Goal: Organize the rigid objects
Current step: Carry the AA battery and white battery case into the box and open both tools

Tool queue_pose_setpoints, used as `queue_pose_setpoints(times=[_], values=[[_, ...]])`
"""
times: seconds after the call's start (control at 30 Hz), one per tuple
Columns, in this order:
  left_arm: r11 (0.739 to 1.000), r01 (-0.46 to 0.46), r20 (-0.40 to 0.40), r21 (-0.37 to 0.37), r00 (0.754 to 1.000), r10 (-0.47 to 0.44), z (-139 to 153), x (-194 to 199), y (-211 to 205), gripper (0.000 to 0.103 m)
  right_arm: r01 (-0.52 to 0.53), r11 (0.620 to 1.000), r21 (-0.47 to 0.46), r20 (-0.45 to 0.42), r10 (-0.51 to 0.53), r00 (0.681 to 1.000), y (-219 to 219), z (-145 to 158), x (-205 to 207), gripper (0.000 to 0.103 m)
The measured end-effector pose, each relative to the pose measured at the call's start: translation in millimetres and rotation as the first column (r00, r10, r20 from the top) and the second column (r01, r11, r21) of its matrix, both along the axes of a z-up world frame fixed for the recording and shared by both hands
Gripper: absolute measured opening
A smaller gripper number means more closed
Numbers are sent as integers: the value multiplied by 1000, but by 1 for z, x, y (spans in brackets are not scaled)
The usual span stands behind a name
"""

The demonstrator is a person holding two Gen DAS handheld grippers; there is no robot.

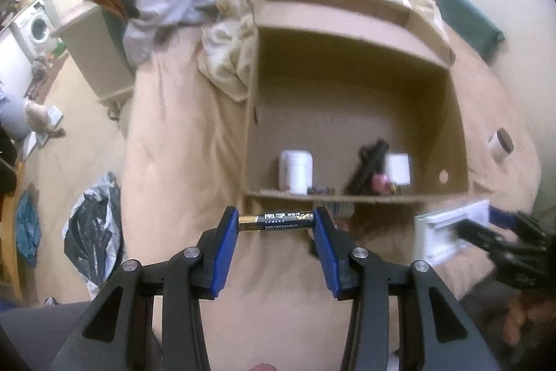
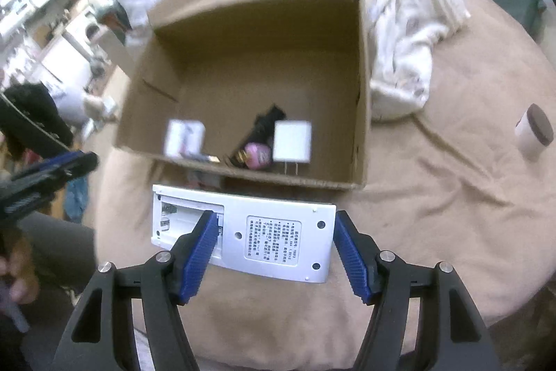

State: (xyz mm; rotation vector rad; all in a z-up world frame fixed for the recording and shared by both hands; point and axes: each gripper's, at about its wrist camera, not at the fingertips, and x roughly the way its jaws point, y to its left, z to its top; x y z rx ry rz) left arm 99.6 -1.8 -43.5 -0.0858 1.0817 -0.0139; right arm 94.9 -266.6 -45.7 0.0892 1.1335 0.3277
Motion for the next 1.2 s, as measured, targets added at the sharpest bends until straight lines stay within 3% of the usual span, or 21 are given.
queue_pose_setpoints(times=[0.2,0.43,0.57,0.83,1.03,1.2], values=[[1000,-14,93,-7,996,14,26,-2,1,40,23,997,77,88,-30,996,-3,34,17,71],[1000,11,229,20,973,-15,66,12,-12,40,15,994,106,143,-31,989,1,58,47,71],[999,8,247,33,969,-16,78,35,-18,40,4,994,105,164,-22,986,7,65,69,71],[998,18,223,57,974,-30,40,91,-31,40,21,997,79,132,-31,991,15,32,117,71],[999,22,152,23,988,-26,3,102,-35,40,50,996,78,50,-54,997,13,-2,122,71],[996,50,127,71,990,-59,-10,99,-45,40,25,999,39,30,-26,999,20,-14,124,71]])
